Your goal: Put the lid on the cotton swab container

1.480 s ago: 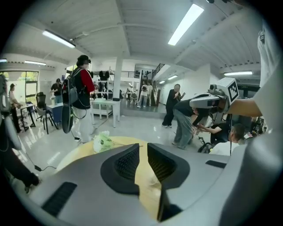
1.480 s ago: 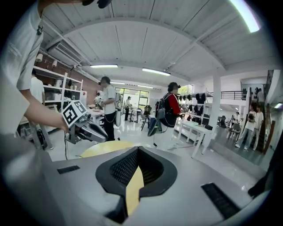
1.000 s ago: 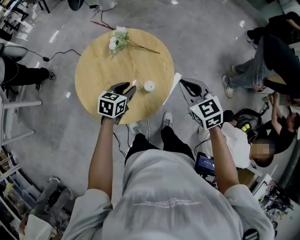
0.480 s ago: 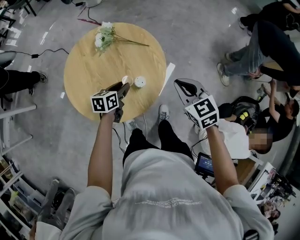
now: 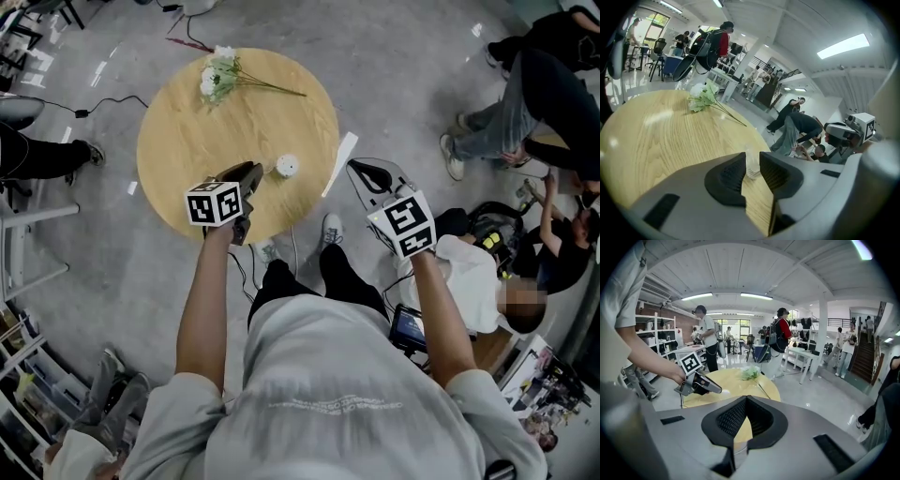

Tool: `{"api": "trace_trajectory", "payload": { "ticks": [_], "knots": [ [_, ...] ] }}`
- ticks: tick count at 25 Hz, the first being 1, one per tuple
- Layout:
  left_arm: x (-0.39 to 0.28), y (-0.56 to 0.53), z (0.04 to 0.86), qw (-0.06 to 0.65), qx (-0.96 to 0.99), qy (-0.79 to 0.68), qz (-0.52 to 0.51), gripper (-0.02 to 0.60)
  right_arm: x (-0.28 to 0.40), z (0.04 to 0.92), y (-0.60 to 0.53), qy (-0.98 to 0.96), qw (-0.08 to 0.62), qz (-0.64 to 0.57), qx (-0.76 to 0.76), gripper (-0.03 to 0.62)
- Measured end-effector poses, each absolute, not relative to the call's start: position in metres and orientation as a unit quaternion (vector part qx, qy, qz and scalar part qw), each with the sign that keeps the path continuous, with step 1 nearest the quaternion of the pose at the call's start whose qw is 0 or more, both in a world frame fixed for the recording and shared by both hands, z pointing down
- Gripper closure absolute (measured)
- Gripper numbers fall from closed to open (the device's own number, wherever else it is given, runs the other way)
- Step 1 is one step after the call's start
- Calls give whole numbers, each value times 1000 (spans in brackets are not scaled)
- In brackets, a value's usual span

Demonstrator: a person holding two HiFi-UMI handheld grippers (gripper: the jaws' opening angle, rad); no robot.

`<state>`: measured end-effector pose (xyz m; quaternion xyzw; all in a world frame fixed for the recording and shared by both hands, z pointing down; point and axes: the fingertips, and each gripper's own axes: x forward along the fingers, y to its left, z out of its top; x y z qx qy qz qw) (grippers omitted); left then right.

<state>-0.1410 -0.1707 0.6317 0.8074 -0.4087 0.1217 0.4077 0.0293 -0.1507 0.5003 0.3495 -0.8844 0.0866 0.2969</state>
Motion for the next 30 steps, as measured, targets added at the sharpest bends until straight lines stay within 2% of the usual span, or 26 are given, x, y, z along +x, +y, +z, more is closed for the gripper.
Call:
{"api": "trace_trajectory", "payload": {
  "ticks": [17,24,30],
  "knots": [
    [-92,-180,606,325,846,-386,175,494,67,495,-147,-881,291,88,363,568],
    [-66,-176,605,235,869,-361,244,494,82,497,-142,-879,294,94,363,568],
    [-48,-173,610,220,878,-329,267,500,83,503,-141,-881,291,104,358,568]
  ]
}}
